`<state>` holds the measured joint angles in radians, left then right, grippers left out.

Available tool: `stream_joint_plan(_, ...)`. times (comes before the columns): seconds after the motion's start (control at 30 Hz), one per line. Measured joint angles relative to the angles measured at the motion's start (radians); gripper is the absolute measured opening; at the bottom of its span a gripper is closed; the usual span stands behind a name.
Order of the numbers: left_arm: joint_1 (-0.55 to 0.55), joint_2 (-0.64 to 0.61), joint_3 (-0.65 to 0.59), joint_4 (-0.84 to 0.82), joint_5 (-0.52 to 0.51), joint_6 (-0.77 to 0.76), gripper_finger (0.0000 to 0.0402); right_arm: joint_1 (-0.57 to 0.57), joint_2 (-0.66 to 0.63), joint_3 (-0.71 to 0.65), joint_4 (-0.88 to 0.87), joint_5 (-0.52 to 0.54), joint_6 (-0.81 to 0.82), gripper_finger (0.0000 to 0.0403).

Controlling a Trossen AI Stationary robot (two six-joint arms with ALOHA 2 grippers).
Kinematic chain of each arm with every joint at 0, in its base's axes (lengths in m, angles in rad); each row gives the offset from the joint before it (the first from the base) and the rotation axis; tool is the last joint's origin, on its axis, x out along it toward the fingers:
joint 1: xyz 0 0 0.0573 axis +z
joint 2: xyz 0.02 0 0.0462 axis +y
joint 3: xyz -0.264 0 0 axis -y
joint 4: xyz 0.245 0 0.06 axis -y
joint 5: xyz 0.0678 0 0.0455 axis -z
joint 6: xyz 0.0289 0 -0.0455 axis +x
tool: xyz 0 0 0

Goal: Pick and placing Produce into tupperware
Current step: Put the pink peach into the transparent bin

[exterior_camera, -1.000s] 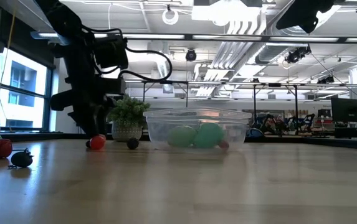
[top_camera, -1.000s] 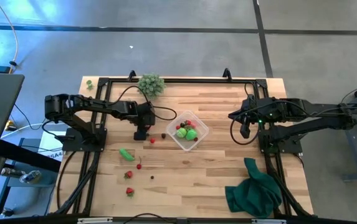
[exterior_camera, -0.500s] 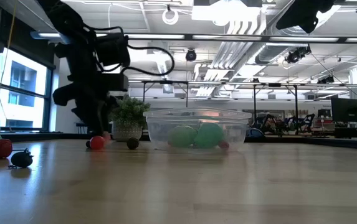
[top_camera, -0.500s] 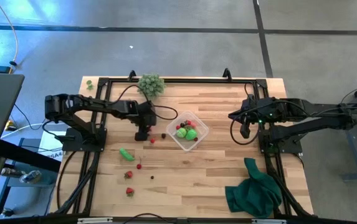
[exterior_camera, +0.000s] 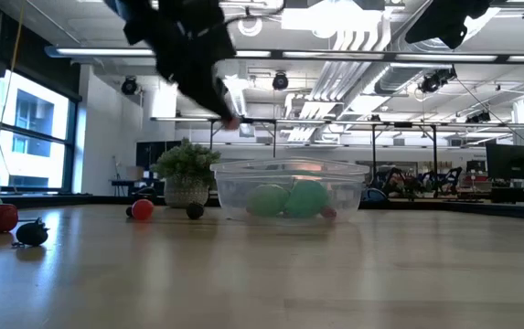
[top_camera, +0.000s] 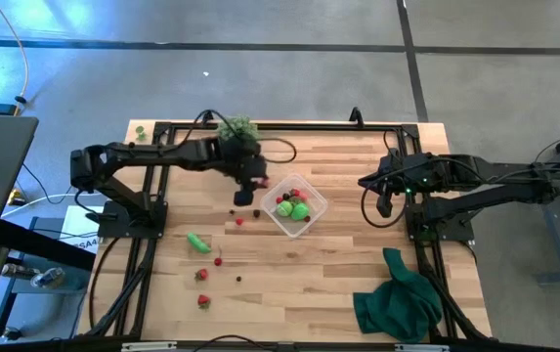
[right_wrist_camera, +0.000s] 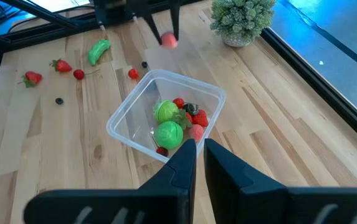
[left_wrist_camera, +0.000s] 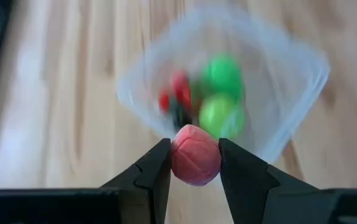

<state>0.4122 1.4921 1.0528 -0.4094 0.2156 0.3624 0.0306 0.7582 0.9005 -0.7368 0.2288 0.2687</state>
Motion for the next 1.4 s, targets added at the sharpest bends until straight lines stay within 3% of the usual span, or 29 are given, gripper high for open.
stream_joint_plan(0.27,0.000,0.040,0.149,0.012,0.030,0.028,0.0115,0.000,0.000,0.000,0.000,0.000,0.000,0.0025)
stream_joint_plan(0.6,-0.066,0.257,0.248,-0.016,0.039,0.109,0.0115,0.000,0.000,0.000,0.000,0.000,0.000,0.0025)
stream_joint_plan(0.87,-0.105,0.409,0.313,-0.122,-0.058,0.192,0.0115,0.000,0.000,0.000,0.000,0.000,0.000,0.0025)
stream_joint_plan(1.4,-0.105,0.445,0.317,-0.154,-0.076,0.217,0.0115,0.000,0.000,0.000,0.000,0.000,0.000,0.0025)
